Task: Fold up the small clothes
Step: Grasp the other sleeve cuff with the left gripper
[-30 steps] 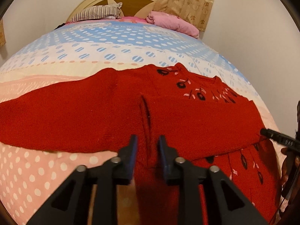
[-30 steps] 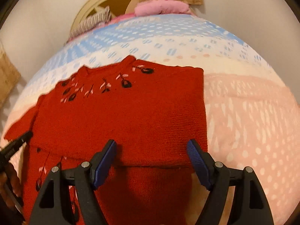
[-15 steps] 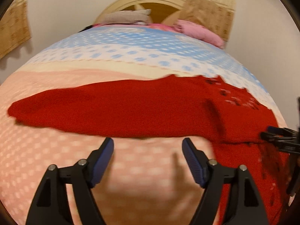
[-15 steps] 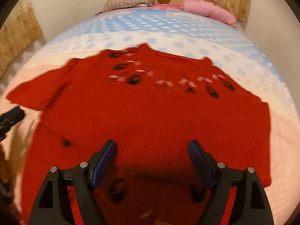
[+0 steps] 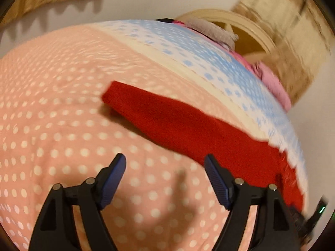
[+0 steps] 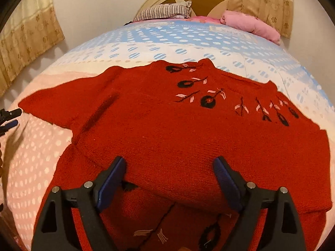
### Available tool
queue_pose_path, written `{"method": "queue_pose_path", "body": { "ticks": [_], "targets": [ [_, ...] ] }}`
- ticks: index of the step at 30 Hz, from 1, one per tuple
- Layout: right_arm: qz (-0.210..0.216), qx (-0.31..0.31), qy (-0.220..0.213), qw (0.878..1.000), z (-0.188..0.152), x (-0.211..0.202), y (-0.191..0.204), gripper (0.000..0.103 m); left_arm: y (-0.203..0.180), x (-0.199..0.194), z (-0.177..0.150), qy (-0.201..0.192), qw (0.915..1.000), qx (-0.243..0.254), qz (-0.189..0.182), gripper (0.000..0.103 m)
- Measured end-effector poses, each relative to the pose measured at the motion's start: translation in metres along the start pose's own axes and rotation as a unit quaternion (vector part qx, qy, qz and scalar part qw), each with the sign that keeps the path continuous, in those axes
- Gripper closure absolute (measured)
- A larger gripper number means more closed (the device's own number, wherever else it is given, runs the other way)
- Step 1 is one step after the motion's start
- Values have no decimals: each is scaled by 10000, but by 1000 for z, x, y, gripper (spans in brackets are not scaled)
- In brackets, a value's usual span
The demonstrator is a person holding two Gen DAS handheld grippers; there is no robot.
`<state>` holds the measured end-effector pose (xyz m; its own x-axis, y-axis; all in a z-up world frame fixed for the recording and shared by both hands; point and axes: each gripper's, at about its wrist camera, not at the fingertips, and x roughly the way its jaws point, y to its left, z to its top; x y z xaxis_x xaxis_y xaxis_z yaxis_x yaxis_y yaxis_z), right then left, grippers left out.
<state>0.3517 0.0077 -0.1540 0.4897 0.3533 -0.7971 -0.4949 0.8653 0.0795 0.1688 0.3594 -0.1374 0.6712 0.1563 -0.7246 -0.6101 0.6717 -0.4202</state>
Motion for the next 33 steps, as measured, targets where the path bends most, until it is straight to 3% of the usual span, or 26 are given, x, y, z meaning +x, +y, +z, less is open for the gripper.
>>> {"method": "queue_pose_path", "body": {
  "ticks": [5, 12, 17, 26, 30, 32, 33],
  "targets": [
    [-161, -117, -74, 9998, -5, -4, 6, 13, 17, 0, 9, 75, 9953, -802, -538, 23],
    [-186, -117, -107, 9997, -7, -6, 7, 13, 36, 21, 24, -78, 9870, -1463, -660, 23],
    [-229, -140, -128, 9996, -9, -7, 8, 12, 45, 29, 30, -164, 9816, -1725, -807, 27],
    [-278, -160, -131, 9994, -8, -8, 8, 11, 41, 27, 26, -89, 9803, -1721, -961, 33],
    [-325, -174, -143, 9992, -8, -8, 9, 11, 40, 35, 32, -104, 9819, -1695, -844, 42],
    [-333, -167, -149, 9992, -9, -8, 9, 11, 44, 40, 33, -69, 9815, -1760, -753, 62],
    [-331, -161, -151, 9992, -9, -8, 8, 10, 46, 41, 33, -33, 9810, -1790, -745, 66]
  ]
}}
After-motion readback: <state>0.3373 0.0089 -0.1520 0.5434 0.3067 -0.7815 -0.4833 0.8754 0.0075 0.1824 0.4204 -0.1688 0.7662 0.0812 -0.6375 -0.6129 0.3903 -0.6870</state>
